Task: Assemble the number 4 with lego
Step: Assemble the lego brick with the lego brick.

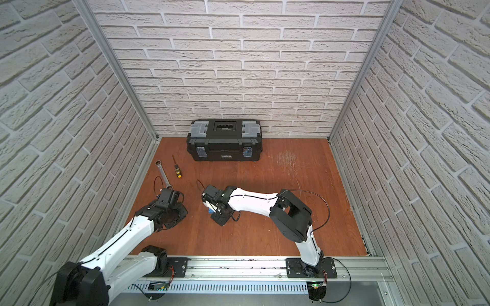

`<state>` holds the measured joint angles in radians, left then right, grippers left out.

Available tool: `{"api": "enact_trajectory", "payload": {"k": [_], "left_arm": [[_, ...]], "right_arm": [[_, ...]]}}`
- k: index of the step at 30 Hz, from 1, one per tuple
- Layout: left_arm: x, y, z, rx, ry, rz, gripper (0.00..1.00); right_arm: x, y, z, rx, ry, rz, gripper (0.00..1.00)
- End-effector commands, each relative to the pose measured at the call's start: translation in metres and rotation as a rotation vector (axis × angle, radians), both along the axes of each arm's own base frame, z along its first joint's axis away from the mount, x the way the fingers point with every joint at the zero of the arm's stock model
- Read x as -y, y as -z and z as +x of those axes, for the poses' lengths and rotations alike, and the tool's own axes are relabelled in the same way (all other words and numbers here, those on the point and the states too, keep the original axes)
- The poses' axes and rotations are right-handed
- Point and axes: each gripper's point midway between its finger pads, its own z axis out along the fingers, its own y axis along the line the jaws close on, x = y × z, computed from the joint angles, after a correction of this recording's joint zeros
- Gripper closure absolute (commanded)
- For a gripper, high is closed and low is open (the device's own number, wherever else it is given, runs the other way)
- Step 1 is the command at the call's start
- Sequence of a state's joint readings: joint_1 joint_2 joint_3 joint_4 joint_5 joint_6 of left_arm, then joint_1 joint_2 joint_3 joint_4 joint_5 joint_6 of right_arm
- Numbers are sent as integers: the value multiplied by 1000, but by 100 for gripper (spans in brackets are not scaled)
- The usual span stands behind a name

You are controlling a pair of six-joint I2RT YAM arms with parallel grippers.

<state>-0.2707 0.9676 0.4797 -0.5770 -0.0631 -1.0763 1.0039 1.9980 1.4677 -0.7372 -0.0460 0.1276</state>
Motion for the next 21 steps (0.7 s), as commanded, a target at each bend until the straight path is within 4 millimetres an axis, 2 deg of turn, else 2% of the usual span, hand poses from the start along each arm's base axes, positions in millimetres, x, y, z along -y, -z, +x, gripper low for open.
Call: {"api": "enact_trajectory", "payload": {"k": [1, 7, 16, 17, 21], "left_arm": [[-2, 2, 0, 7, -7, 11, 82], [-1, 2, 1, 8, -9, 8, 82], [-1, 0, 2, 11, -7, 9, 82], [-1, 0, 1, 10, -6, 9, 82], [-1, 1, 2, 9, -7, 10, 82]], "right_arm": [[15, 17, -6, -31, 19, -63, 98], [11, 2, -7, -31, 24, -30, 98], [14, 5, -6, -27, 39, -37, 98], [13, -5, -6, -13, 41, -19, 98], [16, -11, -6, -4, 42, -14, 98]]}}
